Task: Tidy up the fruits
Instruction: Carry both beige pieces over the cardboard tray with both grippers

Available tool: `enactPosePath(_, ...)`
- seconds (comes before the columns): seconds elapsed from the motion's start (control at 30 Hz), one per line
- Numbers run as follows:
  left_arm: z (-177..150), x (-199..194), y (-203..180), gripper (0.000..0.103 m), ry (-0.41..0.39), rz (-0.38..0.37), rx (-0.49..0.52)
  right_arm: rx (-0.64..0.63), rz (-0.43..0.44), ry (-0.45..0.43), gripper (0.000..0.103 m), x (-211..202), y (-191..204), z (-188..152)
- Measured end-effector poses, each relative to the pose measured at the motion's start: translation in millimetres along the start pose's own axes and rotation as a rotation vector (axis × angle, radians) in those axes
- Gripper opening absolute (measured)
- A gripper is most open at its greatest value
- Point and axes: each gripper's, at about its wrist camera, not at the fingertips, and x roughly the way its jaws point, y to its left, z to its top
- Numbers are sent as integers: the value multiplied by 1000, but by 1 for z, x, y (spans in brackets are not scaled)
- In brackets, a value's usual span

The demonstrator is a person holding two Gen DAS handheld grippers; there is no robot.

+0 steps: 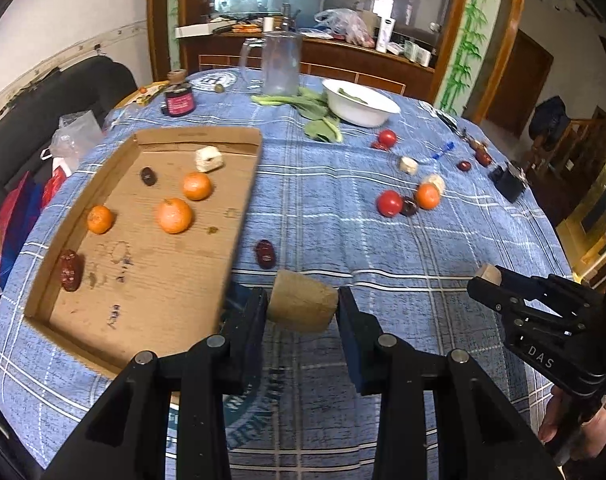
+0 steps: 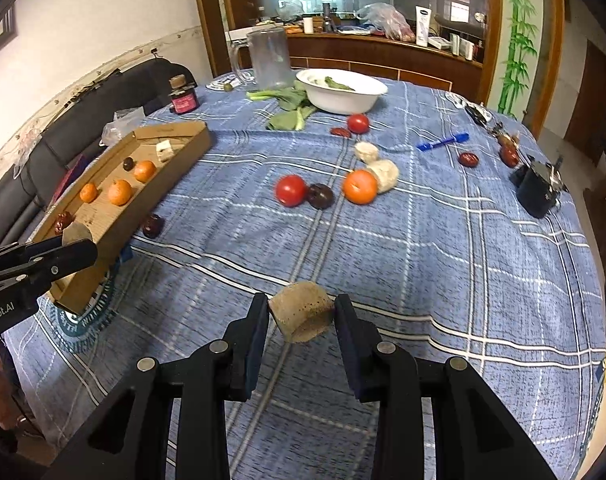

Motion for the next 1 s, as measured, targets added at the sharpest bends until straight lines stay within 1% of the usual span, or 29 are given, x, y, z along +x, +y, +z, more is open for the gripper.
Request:
enactPosePath(0.3,4,-11,50,34,-22,59,-87,-69,40,-21,36,7,39,22)
enactPosePath(0.57,3,-18,105,34,-32,133,-174,-167,93,-42,37,16,88,47)
enactPosePath(0.67,1,-19,124,34,-33,162,-200,-205,125,-49,37,20,109,57)
enactPosePath(0.77,-1,-19,144,34,-27,195,-233,-236,158,-48,37,29,131,67)
enactPosePath(1.0,-4,-7,171,34,-1,243,-260,-308,216,-25,37,57,181,78)
